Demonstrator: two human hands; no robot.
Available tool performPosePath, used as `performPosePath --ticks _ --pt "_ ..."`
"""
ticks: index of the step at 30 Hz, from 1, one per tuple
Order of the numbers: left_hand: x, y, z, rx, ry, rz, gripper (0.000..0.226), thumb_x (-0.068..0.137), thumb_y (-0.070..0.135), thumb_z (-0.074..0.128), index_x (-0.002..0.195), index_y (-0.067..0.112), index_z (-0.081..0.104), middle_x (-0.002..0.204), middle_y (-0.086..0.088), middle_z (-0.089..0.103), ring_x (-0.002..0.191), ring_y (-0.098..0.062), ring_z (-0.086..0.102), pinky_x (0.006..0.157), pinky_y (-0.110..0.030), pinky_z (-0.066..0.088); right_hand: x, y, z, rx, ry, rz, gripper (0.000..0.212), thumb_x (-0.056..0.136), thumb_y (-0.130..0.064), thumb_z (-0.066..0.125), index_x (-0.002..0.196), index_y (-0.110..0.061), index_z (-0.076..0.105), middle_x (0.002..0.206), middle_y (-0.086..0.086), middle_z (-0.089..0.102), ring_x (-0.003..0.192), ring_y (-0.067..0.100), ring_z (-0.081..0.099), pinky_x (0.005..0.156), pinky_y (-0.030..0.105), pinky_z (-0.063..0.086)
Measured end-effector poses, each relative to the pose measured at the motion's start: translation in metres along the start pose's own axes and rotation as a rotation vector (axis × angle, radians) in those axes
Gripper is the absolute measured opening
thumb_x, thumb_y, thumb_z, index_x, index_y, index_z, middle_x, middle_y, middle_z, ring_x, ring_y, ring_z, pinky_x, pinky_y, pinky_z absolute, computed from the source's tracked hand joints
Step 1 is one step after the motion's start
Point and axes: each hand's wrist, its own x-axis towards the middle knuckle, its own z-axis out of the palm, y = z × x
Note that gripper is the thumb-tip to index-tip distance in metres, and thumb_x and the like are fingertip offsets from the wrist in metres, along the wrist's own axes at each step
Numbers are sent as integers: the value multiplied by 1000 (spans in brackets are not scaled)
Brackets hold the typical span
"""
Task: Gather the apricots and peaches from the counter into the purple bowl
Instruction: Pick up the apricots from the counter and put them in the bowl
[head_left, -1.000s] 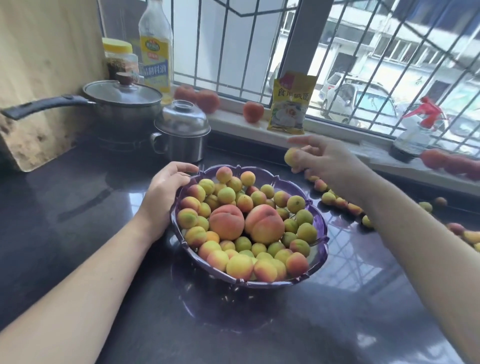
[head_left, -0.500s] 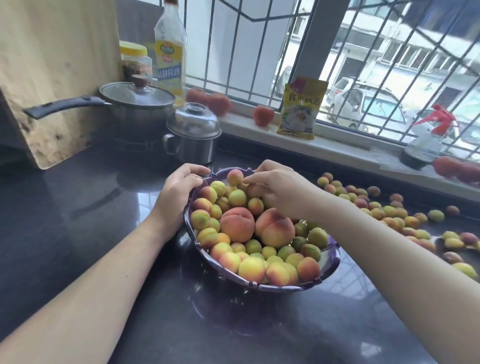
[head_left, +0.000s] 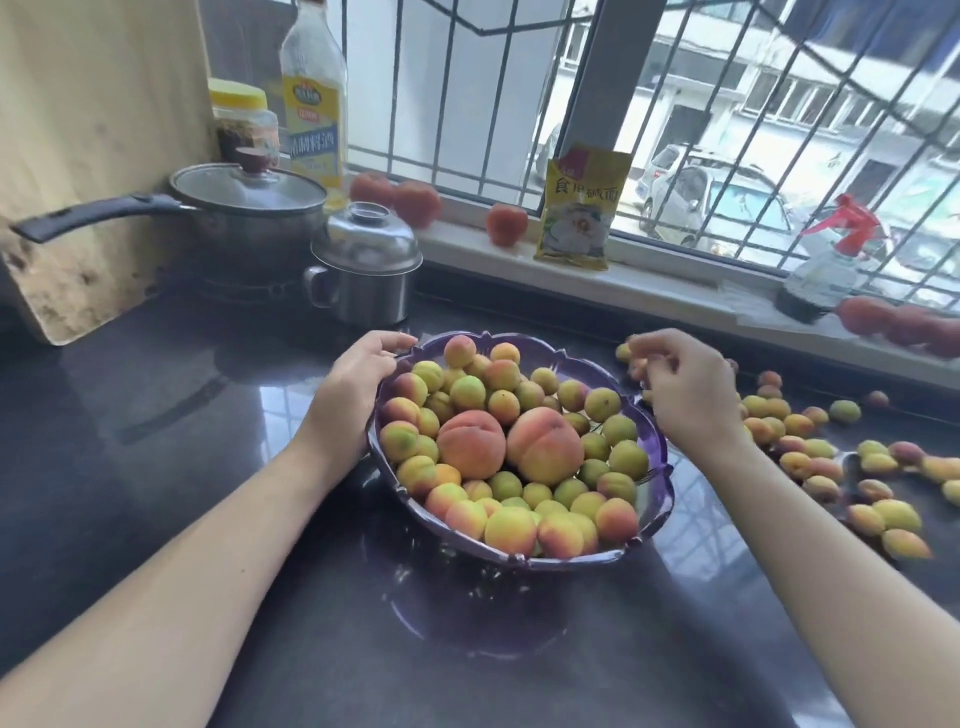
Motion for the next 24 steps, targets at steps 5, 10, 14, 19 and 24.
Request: performPosePath --ticks 5,10,14,19,24 --pt "-4 -5 7 83 -12 16 36 83 28 48 109 21 72 104 -10 72 92 -19 66 80 -37 56 -43 59 -16 -110 120 207 32 91 9 49 108 -3 73 109 16 71 104 33 65 89 28 45" --pt "-8 -4 4 72 -8 -13 39 83 30 53 114 16 73 109 -10 77 96 -18 72 85 -37 57 -53 74 -16 -239 177 286 28 95 3 52 118 -4 65 125 20 59 112 36 57 93 35 43" --pt "-10 -2 3 78 -17 -9 38 84 29 54 115 16 72 102 -1 80 92 -13 74 82 -32 57 -47 74 -19 -347 152 396 35 97 -5 52 132 -5 57 141 20 45 117 43 53 96 45 45" --pt "-9 -3 4 113 -5 2 25 100 16 49 111 18 71 95 3 81 88 -11 74 84 -34 57 -38 80 -19 -469 66 436 28 101 -16 55 125 -4 58 136 22 45 113 44 56 95 44 48" --pt "-11 0 5 106 -12 -6 36 85 26 54 113 15 71 97 0 79 87 -12 73 78 -29 60 -37 81 -14 -534 89 438 20 101 -14 55 119 -6 56 128 24 48 105 45 60 86 45 51"
